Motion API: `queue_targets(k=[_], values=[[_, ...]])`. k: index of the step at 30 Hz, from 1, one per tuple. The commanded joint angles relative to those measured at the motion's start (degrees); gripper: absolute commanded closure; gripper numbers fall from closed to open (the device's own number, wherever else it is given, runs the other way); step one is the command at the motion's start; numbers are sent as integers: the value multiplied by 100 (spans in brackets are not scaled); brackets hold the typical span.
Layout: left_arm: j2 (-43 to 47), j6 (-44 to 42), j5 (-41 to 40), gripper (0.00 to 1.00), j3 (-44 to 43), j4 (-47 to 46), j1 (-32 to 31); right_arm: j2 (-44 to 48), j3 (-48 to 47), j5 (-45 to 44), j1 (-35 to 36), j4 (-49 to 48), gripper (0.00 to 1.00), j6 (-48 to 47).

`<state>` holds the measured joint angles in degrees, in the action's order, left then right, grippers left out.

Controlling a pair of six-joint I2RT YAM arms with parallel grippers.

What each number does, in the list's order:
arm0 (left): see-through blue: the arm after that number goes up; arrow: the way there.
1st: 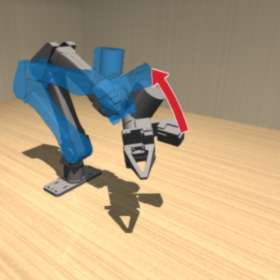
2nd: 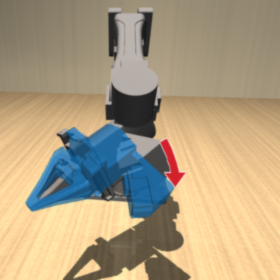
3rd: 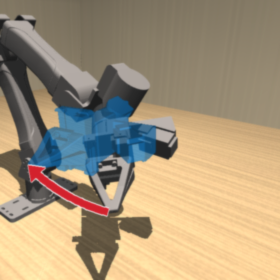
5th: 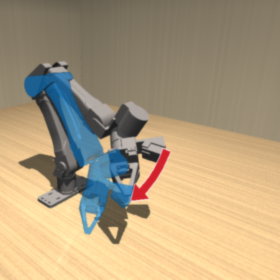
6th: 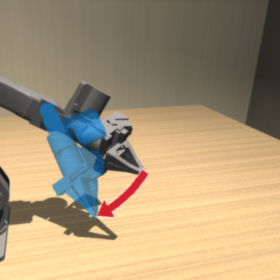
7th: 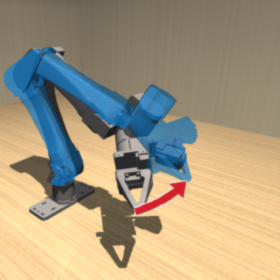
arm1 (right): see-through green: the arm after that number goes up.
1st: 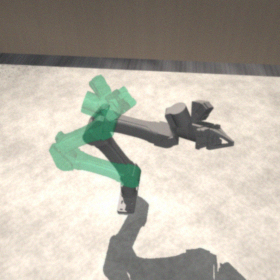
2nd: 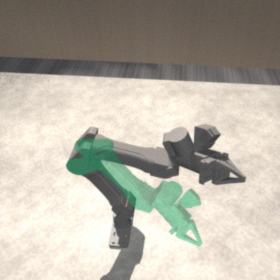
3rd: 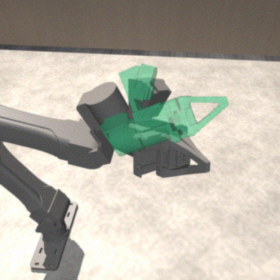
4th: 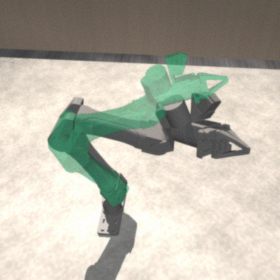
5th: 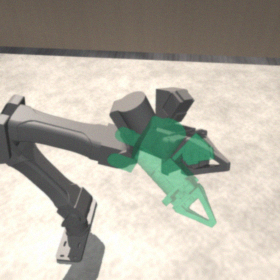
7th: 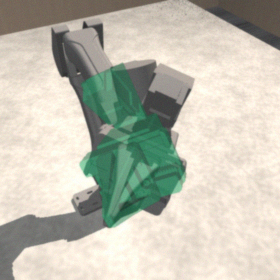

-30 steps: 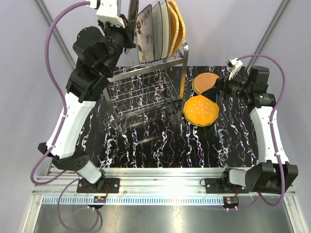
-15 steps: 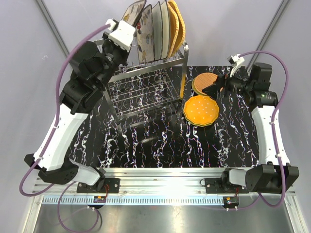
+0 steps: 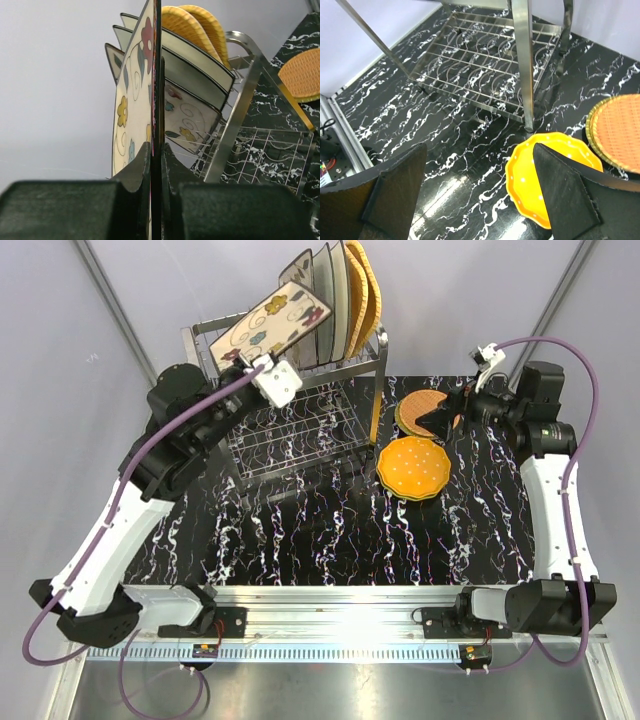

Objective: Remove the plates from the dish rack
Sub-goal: Pass the plate from the left arm to the right

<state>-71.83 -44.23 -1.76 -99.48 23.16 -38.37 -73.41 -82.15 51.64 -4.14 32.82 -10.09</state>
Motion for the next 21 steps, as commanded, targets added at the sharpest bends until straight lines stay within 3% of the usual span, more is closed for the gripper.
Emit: queue_targets(k=[1,8,15,21], values=[[749,-1070,518,100,86,-2140,-39,-60,-468,312,63,49,5,112],[1382,-1483,975,100,956,-2429,-83,-209,-899,909,63,-108,5,831],[2085,-1826,1388,100,1914,-2640,-127,-350,-873,1673,229,-1399,6,3113],[2586,-2133,1512,100,2556,-2843,-258,-481,-864,1894,704,-2006,6,4294]])
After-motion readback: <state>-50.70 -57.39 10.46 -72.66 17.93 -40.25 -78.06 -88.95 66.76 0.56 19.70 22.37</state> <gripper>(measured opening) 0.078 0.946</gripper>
